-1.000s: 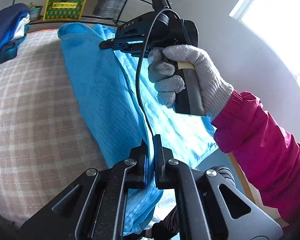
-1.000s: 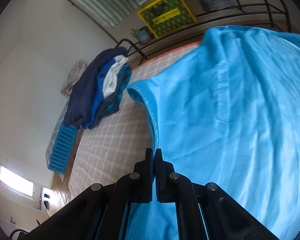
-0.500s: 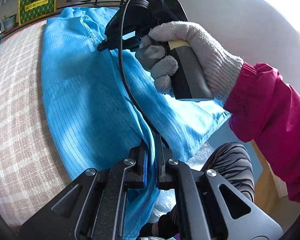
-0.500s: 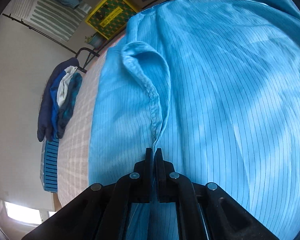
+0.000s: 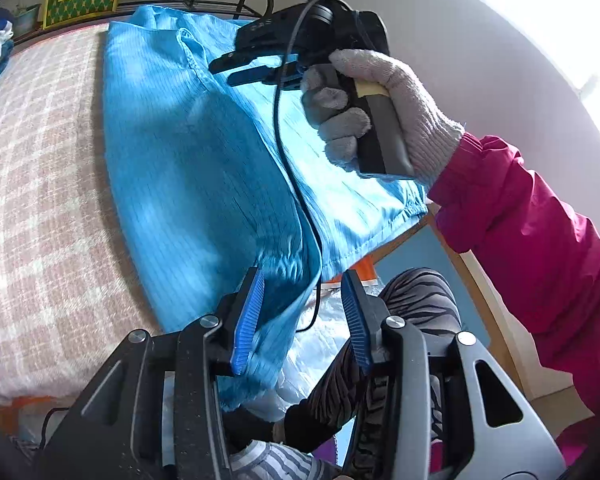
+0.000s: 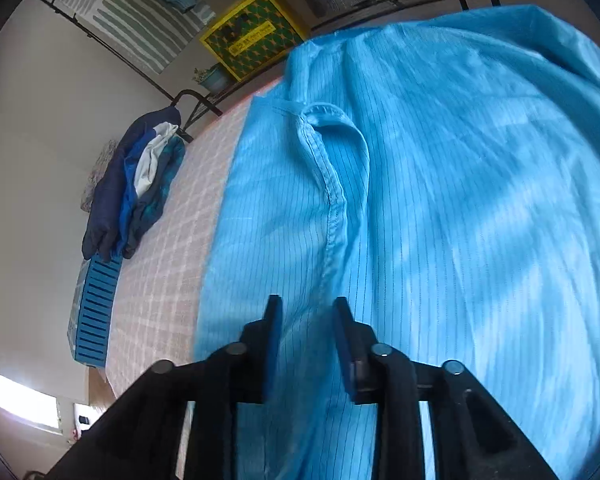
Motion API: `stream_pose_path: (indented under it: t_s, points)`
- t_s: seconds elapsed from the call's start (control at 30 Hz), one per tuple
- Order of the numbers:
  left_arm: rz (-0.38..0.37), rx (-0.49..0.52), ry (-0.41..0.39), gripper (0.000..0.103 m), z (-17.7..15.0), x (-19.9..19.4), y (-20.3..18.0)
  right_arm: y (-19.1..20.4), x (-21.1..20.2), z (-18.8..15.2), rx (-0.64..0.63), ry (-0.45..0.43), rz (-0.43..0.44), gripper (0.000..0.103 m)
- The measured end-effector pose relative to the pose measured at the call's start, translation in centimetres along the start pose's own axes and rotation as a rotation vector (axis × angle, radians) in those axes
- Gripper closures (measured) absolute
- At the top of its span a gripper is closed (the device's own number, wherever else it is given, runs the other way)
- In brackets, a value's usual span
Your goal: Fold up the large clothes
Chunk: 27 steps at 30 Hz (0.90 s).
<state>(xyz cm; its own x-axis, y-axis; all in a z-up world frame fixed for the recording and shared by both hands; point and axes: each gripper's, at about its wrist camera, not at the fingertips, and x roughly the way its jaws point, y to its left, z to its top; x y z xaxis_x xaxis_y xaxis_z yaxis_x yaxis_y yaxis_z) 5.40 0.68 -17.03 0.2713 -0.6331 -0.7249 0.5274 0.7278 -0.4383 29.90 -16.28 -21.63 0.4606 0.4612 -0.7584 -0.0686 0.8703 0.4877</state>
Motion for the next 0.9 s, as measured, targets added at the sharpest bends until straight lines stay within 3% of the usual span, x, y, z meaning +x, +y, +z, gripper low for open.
stream_pose_path:
  t_s: [0.13,0.2,0.37,0.5,0.63,0.8,0.83,0.9]
  points:
    - [0.005,-0.063,-0.052,0.063,-2.1,-4.1,2.7,1.7,-5.0,-2.6,-0.093,-0.032,-0.012,0.071]
    - [0.044,-0.098,-0.067,0.063,-2.9,-5.4,4.5,2.4,-7.4,-4.7,-0.136,-0.048,-0.021,0.071]
    - [0.103,-0.162,-0.075,0.063,-3.1,-5.4,8.0,4.2,-11.1,-10.3,-0.220,-0.047,0.001,0.071]
    - [0.109,-0.142,-0.083,0.063,-2.3,-3.5,8.1,5.8,-9.2,-13.6,-0.242,0.008,0.052,0.076]
    - [0.092,-0.101,-0.071,0.063,-1.6,-1.0,7.1,6.8,-5.6,-15.7,-0.280,0.085,0.027,0.078]
    - [0.141,-0.036,0.003,0.063,-1.4,3.0,6.2,3.5,-4.3,-18.0,-0.233,0.152,-0.055,0.078]
    - [0.153,-0.023,0.013,0.063,-1.5,3.5,6.0,2.8,-4.3,-18.4,-0.224,0.158,-0.080,0.082]
    - [0.182,0.008,0.011,0.063,-1.7,4.1,5.6,1.7,-4.9,-18.6,-0.182,0.143,-0.051,0.083]
